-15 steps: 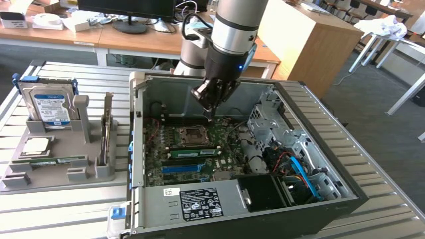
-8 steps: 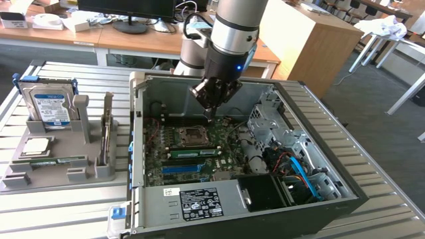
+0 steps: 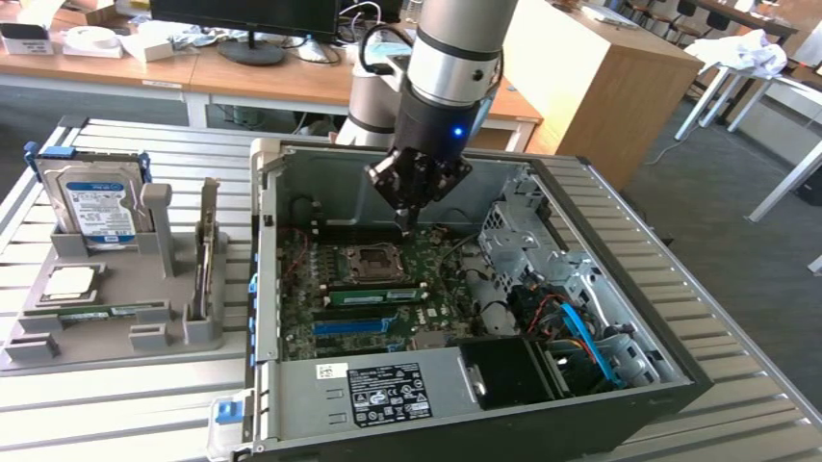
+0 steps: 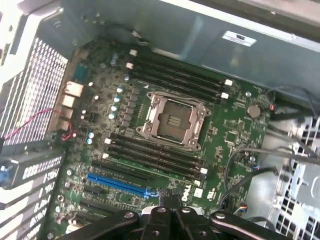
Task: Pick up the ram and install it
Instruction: 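Press down the ram until it locks into place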
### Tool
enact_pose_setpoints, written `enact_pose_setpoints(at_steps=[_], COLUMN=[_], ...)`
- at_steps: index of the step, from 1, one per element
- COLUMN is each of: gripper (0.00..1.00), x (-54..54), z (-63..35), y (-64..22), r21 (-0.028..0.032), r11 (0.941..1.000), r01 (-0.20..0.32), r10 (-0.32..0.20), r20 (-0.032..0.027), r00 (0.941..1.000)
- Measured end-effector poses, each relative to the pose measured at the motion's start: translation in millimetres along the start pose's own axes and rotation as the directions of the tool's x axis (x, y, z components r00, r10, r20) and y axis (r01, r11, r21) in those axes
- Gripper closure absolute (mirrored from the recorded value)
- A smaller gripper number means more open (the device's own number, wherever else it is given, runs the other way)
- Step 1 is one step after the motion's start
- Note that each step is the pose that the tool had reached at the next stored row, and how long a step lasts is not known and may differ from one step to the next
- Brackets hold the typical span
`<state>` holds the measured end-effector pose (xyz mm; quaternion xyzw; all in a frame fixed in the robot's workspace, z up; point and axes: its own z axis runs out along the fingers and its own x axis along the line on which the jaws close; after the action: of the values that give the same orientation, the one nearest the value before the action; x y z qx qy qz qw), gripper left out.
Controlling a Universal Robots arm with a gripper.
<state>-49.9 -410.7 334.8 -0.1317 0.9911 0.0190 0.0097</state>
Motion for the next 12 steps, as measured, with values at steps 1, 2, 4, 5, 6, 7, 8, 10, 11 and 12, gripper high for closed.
enact_pose_setpoints(at_steps=[1, 2, 4, 5, 6, 7, 8, 10, 11, 12], gripper=[0.90, 0.90, 0.90, 0.90, 0.90, 0.90, 0.90, 0.90, 0.90, 0.90], x=[0.0, 0.0, 0.0, 0.0, 0.0, 0.0, 0.0, 0.1, 0.1, 0.1], z=[0.1, 0.1, 0.3, 0.4, 0.4, 0.5, 0.6, 0.7, 0.7, 0.7], y=[0.0, 0.0, 0.0, 0.0, 0.0, 0.0, 0.0, 0.0, 0.0, 0.0], r21=[0.0004, 0.0008, 0.0015, 0.0018, 0.0022, 0.0025, 0.0028, 0.0034, 0.0036, 0.0037], r11=[0.9998, 0.9994, 0.9978, 0.9966, 0.9951, 0.9932, 0.9913, 0.9869, 0.9850, 0.9846], r01=[-0.018, -0.034, -0.066, -0.082, -0.099, -0.116, -0.132, -0.162, -0.172, -0.175], r10=[0.018, 0.034, 0.066, 0.082, 0.099, 0.116, 0.132, 0.162, 0.172, 0.175], r20=[0.0006, 0.0012, 0.0024, 0.0031, 0.0036, 0.0043, 0.0049, 0.0061, 0.0065, 0.0065], r00=[0.9998, 0.9994, 0.9978, 0.9966, 0.9951, 0.9932, 0.9913, 0.9868, 0.9850, 0.9846])
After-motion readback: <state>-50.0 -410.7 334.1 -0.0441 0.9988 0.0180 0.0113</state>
